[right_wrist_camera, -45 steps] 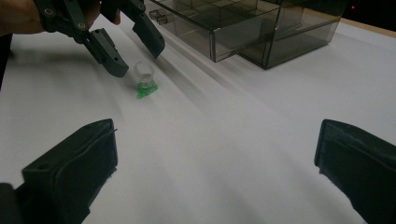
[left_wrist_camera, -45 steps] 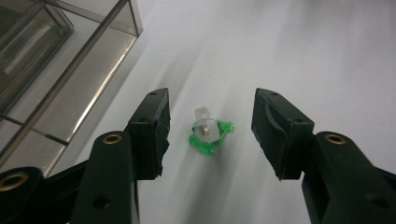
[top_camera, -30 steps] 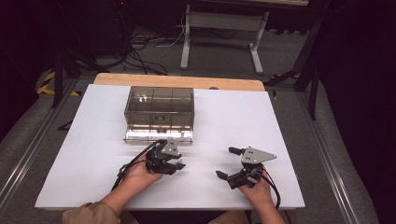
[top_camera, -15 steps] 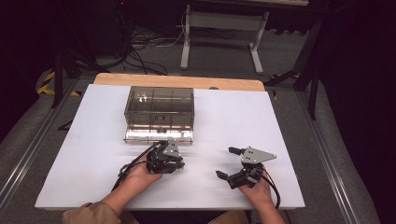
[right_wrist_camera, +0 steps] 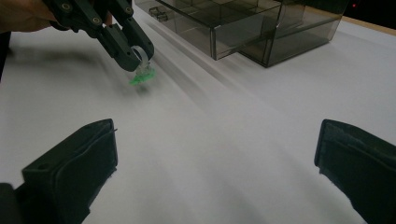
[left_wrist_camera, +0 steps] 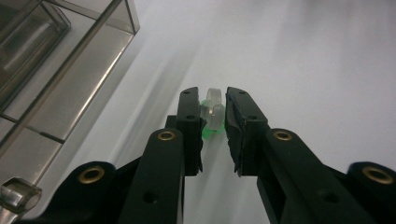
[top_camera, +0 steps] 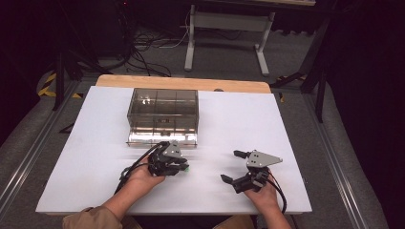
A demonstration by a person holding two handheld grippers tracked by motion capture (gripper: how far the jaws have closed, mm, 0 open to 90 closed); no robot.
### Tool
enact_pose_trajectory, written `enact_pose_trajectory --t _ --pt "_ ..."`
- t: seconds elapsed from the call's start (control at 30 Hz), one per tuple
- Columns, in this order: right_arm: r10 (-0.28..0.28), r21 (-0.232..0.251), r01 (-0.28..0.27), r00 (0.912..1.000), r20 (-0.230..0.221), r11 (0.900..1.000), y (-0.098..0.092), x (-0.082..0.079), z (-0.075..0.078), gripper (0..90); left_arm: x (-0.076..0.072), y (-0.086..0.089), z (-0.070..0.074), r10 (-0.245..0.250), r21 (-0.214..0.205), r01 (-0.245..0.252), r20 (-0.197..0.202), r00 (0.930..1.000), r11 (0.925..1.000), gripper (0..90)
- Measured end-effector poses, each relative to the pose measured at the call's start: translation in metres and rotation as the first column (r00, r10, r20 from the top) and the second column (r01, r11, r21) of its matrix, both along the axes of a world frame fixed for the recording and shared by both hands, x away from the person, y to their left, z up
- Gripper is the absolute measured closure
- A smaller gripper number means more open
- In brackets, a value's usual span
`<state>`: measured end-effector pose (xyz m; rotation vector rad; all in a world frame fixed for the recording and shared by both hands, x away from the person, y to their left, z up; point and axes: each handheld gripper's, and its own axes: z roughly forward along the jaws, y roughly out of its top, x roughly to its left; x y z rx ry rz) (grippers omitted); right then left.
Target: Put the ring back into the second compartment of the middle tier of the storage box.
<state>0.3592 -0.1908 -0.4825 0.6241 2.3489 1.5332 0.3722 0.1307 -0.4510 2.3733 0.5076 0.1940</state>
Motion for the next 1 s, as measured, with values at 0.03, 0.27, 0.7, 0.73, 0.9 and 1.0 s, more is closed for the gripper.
enact_pose_trajectory --t 0.03,0.27,0.7,0.73,0.9,1.0 --pt "0.0 0.0 0.0 1.0 0.0 1.0 0.0 0.0 0.0 0.0 0.0 0.001 0.001 0.002 -0.006 -0.002 -0.001 1.0 1.0 76.9" --pt "0.001 0.002 -0.001 1.0 0.0 1.0 0.0 0.0 0.0 0.0 0.001 0.007 0.009 0.016 -0.035 -0.015 0.011 0.9998 0.9993 76.9" --pt "0.002 -0.001 -0.002 1.0 0.0 1.0 0.0 0.0 0.0 0.0 0.005 0.019 0.021 0.06 -0.075 -0.058 0.023 0.998 0.9955 76.9" --pt "0.002 0.0 -0.002 1.0 0.0 1.0 0.0 0.0 0.0 0.0 0.005 0.019 0.022 0.064 -0.077 -0.062 0.024 0.9977 0.9951 76.9" --pt "0.002 -0.002 -0.002 1.0 0.0 1.0 0.0 0.0 0.0 0.0 0.006 0.023 0.026 0.075 -0.082 -0.072 0.029 0.9968 0.9941 76.9" --pt "0.002 -0.002 -0.002 1.0 0.0 1.0 0.0 0.0 0.0 0.0 0.006 0.024 0.027 0.076 -0.083 -0.073 0.032 0.9966 0.9939 76.9"
